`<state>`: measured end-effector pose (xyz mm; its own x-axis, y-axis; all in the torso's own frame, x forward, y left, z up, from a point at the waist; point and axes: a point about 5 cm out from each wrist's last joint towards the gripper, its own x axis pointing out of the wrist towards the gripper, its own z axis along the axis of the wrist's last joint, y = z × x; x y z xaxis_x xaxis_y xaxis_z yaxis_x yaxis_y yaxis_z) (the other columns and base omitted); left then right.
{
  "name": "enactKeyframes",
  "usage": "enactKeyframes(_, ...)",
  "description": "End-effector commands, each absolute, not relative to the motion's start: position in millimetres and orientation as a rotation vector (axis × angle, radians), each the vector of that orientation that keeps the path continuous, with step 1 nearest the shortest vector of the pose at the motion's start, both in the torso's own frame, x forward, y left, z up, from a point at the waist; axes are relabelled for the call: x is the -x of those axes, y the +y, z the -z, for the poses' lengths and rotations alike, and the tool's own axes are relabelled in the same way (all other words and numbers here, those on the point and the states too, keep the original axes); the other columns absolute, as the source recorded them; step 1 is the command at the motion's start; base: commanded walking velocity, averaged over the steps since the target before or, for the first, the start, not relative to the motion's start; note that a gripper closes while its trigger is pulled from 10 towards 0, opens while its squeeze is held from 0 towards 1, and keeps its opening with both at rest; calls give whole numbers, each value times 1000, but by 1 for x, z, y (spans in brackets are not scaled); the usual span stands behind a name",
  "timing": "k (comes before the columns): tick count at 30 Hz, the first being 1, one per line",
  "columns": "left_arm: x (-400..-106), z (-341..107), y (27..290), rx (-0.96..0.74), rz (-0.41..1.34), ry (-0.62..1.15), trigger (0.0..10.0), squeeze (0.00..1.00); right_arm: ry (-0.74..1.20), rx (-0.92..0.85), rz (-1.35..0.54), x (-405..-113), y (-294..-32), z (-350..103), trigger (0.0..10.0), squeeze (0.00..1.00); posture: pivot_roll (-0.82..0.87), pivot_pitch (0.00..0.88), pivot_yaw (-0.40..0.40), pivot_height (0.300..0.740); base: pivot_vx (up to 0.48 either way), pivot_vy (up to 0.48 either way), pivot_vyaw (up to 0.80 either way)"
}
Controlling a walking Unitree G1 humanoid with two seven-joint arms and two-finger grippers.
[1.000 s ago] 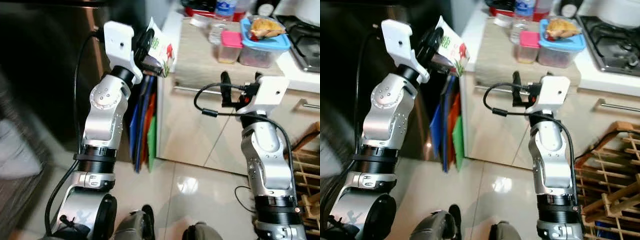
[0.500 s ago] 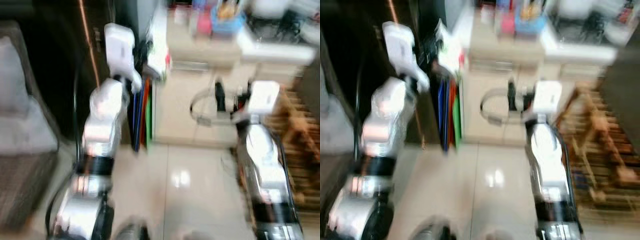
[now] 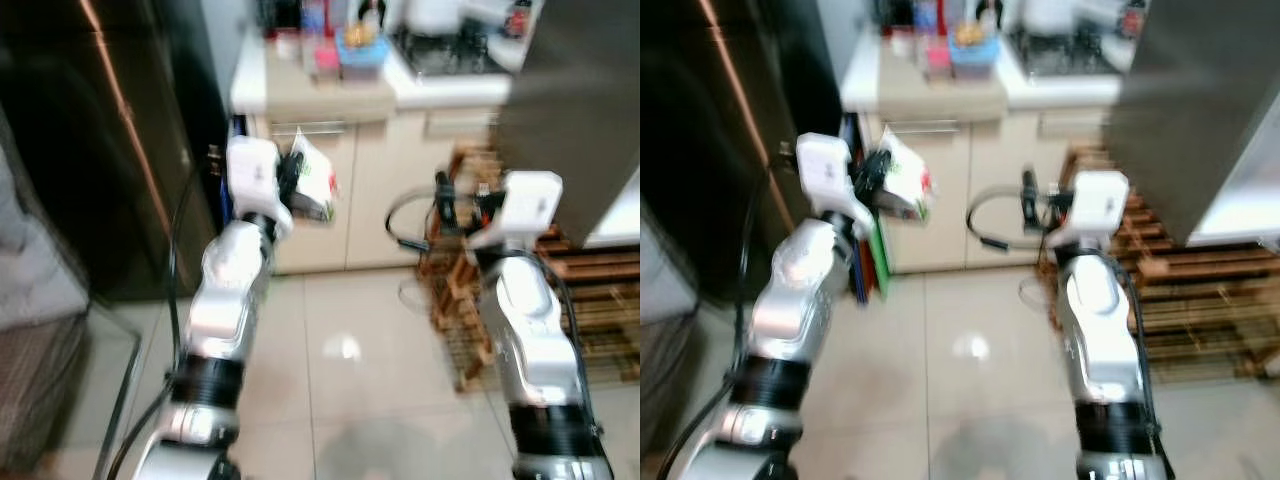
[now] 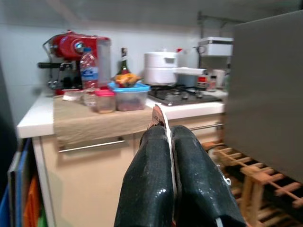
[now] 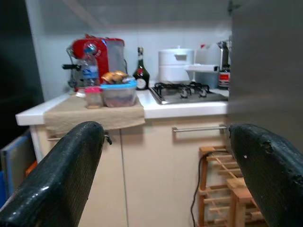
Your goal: Restocking fridge
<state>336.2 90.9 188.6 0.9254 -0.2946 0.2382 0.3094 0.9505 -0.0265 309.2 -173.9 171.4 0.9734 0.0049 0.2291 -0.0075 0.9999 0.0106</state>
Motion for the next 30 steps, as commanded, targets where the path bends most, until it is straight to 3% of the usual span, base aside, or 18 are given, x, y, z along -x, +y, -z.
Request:
enactKeyframes(1, -335, -181, 105, 54, 244, -213, 10000, 0, -224, -15, -44, -310, -164, -170, 10000, 0, -133, 44, 28, 740, 277, -390, 0)
enactKeyframes(20, -319, -178, 94, 96, 315, -227, 10000, 0, -154, -22, -47, -303, -164, -151, 10000, 0, -123, 84, 24, 740, 272, -393, 0)
enactKeyframes(25, -309, -186, 84, 100, 401, -267, 10000, 0, -136, -12, -57, -301, -163, -147, 10000, 0, -122, 98, 25, 740, 260, -401, 0)
enactKeyframes(30, -304, -192, 80, 109, 445, -288, 10000, 0, -133, -13, -58, -300, -163, -146, 10000, 0, -123, 103, 26, 740, 0, -458, 0)
